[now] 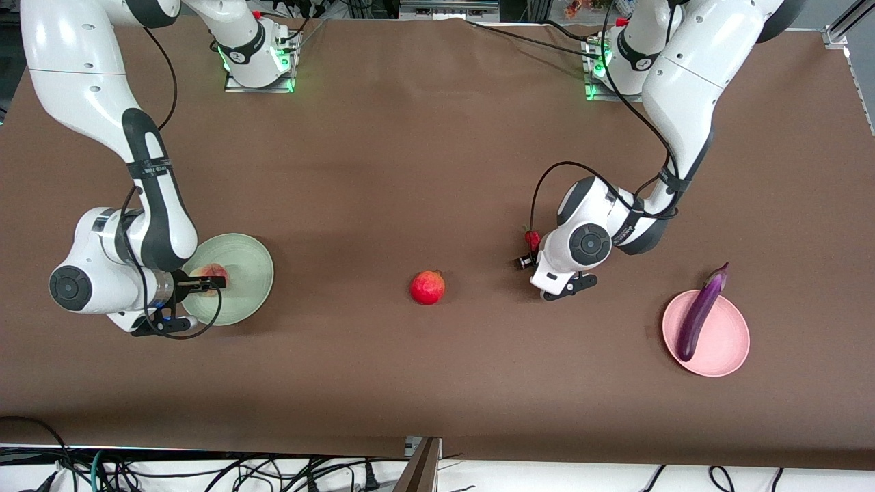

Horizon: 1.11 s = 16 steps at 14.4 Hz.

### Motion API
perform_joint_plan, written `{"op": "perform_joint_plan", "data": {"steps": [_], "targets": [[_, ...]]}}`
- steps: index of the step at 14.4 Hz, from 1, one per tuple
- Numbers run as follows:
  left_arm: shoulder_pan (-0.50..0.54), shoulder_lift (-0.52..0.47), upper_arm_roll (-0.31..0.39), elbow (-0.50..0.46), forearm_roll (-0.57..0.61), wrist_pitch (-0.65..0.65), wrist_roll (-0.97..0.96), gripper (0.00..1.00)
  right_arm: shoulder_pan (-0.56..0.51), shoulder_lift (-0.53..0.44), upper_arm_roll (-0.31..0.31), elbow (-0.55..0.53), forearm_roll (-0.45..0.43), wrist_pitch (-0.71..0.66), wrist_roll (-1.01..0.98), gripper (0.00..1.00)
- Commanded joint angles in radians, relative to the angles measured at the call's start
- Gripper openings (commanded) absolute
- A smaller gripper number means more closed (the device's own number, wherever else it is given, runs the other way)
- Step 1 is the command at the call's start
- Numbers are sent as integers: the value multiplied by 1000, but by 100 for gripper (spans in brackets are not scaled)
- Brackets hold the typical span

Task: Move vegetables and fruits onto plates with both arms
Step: 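Grasp the red chili with the left gripper while the right gripper releases the peach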

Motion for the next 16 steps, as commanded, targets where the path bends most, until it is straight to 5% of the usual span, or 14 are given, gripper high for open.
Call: {"op": "perform_joint_plan", "data": {"steps": [1,4,8,12,16], "targets": [[6,-25,3,-22,-19,3,-5,0,11,-54,23,28,-7,-2,-8,100],[10,-31,3,-5,-19,-18,5,0,103,-90,24,65,4,-17,21,100],[36,-59,20,76,-8,-196,91,0,265,-93,47,69,4,15,346,100],[120,-59,32,221,66,-440,293,0,454,-66,47,69,2,171,657,100],[272,-51,29,238,147,-439,728,0,569,3,47,69,2,432,866,100]]}}
